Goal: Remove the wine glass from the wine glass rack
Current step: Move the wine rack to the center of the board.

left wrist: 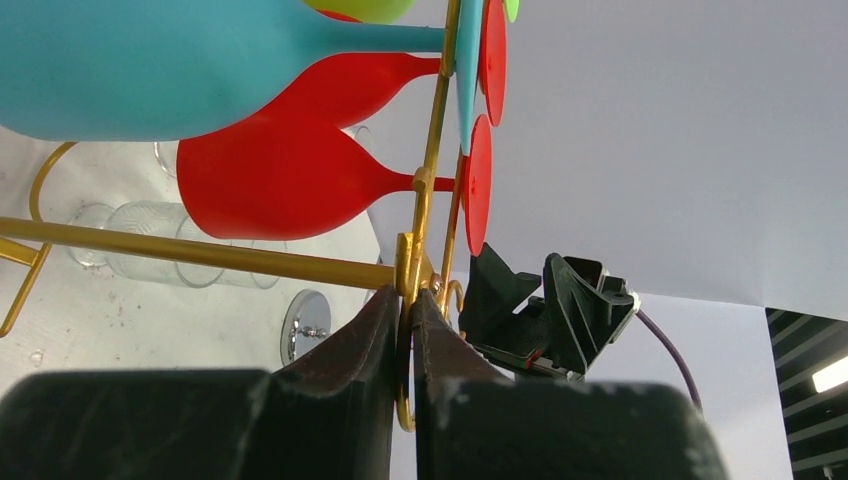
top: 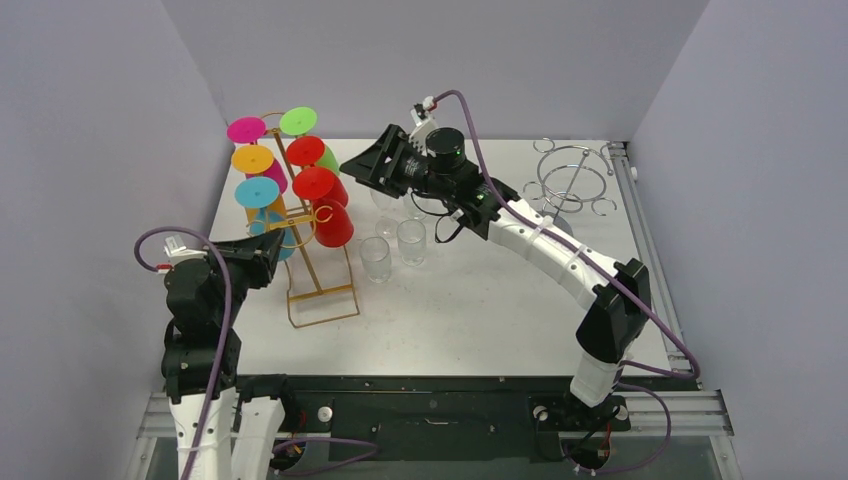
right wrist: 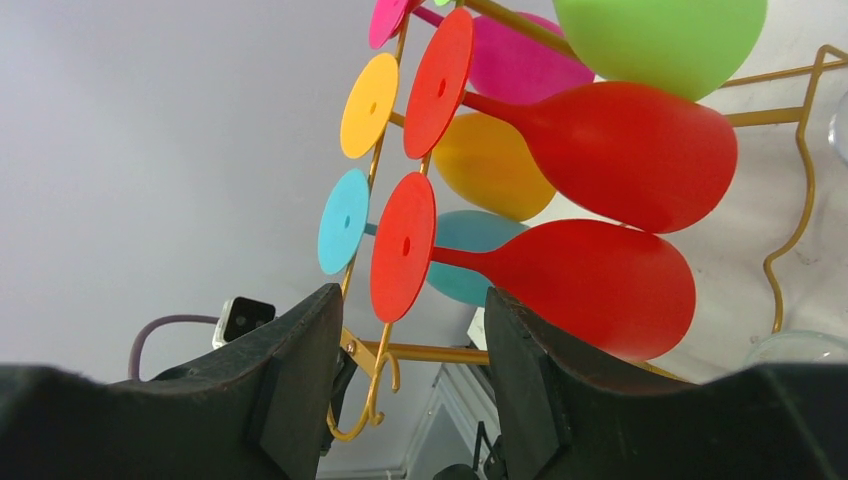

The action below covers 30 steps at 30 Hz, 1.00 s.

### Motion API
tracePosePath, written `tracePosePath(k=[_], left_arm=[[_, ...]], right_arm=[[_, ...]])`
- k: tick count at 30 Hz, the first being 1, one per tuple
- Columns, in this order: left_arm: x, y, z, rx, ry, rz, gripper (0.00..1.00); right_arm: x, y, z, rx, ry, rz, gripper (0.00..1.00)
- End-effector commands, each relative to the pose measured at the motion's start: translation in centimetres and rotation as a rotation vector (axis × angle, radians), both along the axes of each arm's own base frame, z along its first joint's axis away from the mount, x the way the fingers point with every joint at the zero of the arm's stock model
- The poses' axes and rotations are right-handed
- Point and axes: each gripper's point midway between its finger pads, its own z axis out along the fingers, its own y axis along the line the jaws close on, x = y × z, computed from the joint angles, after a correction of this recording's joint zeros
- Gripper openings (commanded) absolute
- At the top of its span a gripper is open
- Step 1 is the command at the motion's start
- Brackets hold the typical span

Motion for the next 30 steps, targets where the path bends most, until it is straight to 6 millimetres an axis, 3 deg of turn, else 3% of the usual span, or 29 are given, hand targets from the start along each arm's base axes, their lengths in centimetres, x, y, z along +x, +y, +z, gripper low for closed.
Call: tracePosePath(k=[1, 4, 8, 12, 19, 28, 30], left_arm=[[-0.9, -0.4, -0.3, 0.011, 0.050, -0.018, 0.09], [-1.0, -0.4, -0.2, 0.032, 0.051, -0.024, 0.21], [-1.0, -0.4, 0.3, 0.069, 0.051, -0.038, 0.46], [-1.5, -0.3, 0.8, 0.123, 0.056, -0.045, 0.61], [-2.5, -0.1, 1.9, 0.244, 0.053, -0.069, 0.77], [-3.9, 0.7, 3.9, 0.488, 0.057, -0.107, 1.00], [-4.2, 0.9, 4.6, 0.534, 0.053, -0.110, 0.97]], right_arm=[[-1.4, 1.0, 1.1, 0.012, -0.050, 0.048, 0.50], [-1.7, 1.6, 0.9, -0.005, -0.054, 0.070, 0.50], [-2.1, 2.0, 0.7, -0.020, -0.054, 0.085, 0.50], [-2.2, 2.2, 0.6, -0.025, -0.052, 0.091, 0.49], [-2.3, 2.4, 0.7, -0.032, -0.056, 0.099, 0.37], [-1.9, 3.4, -0.3, -0.051, -0.042, 0.107, 0.32], [-1.7, 3.6, -0.2, -0.051, -0.042, 0.107, 0.30]])
